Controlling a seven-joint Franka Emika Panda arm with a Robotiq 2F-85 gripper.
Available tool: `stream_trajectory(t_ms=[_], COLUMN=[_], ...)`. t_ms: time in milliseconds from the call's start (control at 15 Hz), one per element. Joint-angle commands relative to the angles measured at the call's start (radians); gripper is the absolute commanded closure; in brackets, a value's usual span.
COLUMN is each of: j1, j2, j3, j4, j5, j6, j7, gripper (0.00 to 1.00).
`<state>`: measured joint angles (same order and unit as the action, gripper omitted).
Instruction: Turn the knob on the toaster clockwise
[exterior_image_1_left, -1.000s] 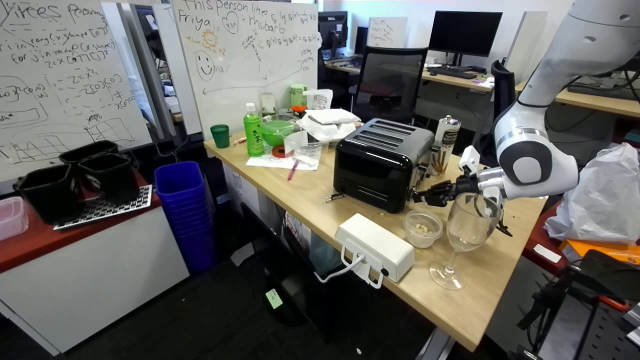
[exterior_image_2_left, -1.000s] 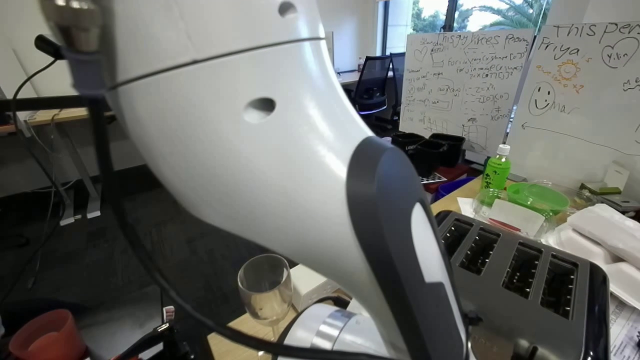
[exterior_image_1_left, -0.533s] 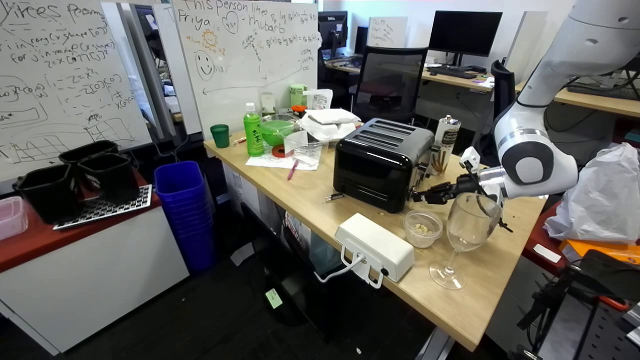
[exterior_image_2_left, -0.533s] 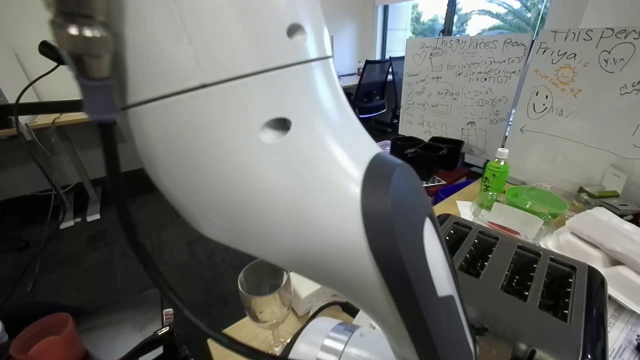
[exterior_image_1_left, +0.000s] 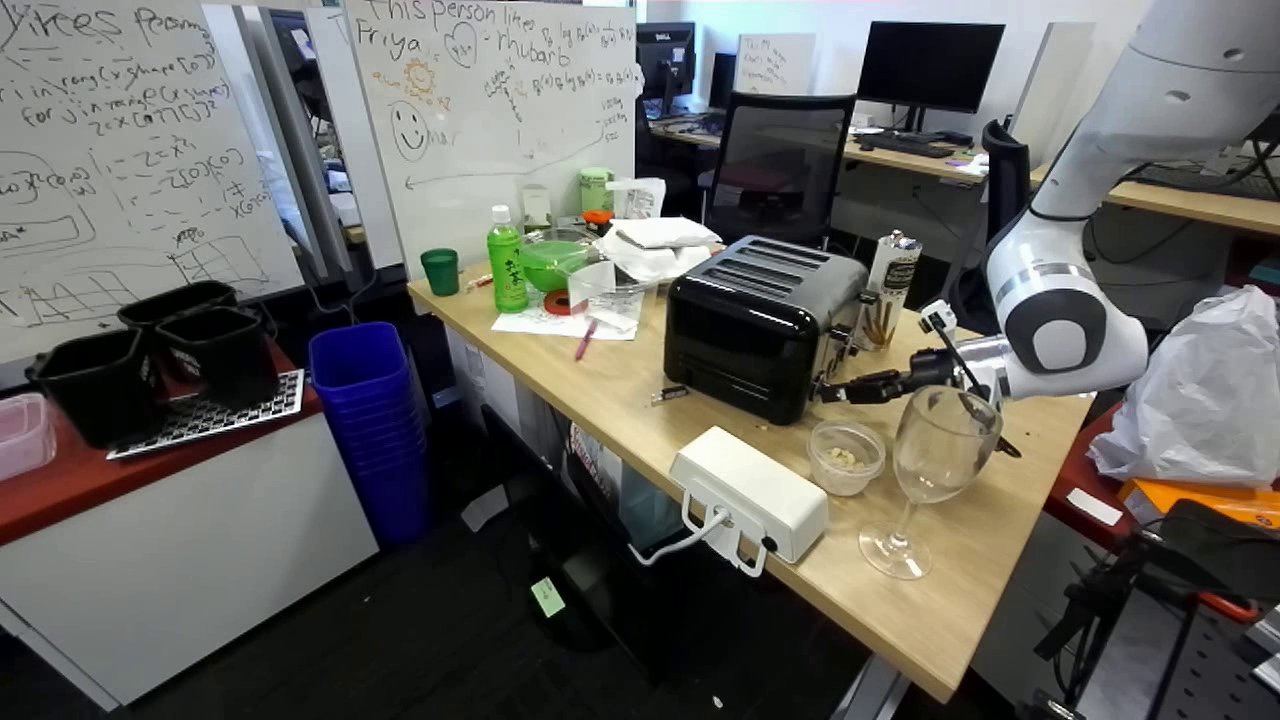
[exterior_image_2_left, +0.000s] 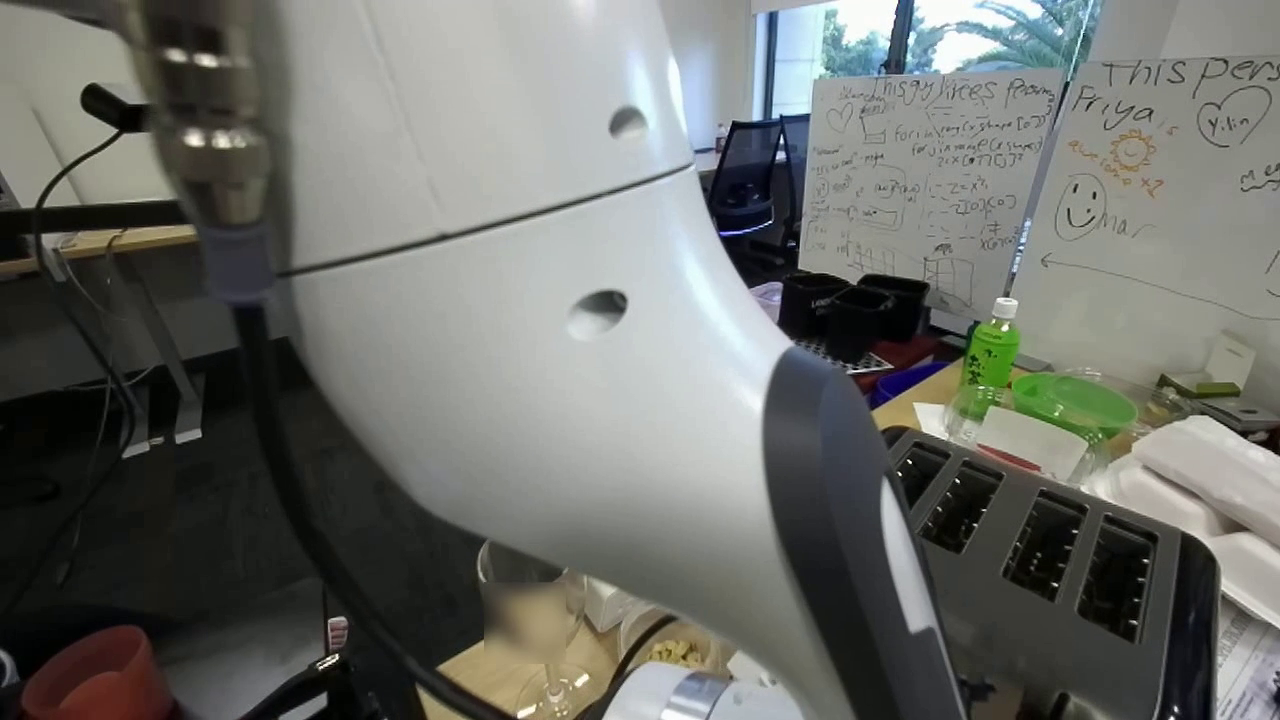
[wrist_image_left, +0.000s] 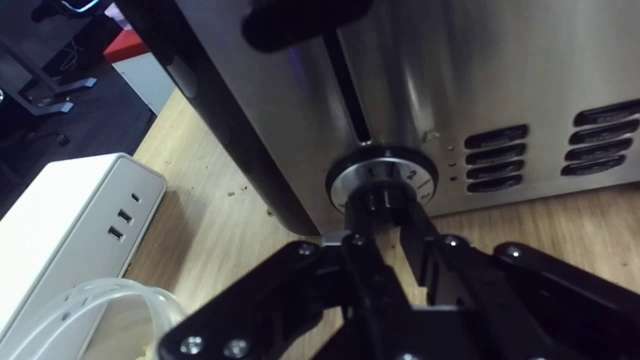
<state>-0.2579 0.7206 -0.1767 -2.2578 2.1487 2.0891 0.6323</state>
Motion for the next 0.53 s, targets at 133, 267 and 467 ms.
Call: stream_trajectory(t_ms=[133,267,467], j1=[-0.042,-0.05,-0.059], j2=[0.027,0.03,0.03], j3=[0.019,0.016,0.013], j4=[0.043,0.038,0.031], j5=[0.002,0.009,0.018], j6=[-0.084,-0.105,-0.127], j7=[0.105,0.13,0.162], gripper=[0.95,0.95,0.95])
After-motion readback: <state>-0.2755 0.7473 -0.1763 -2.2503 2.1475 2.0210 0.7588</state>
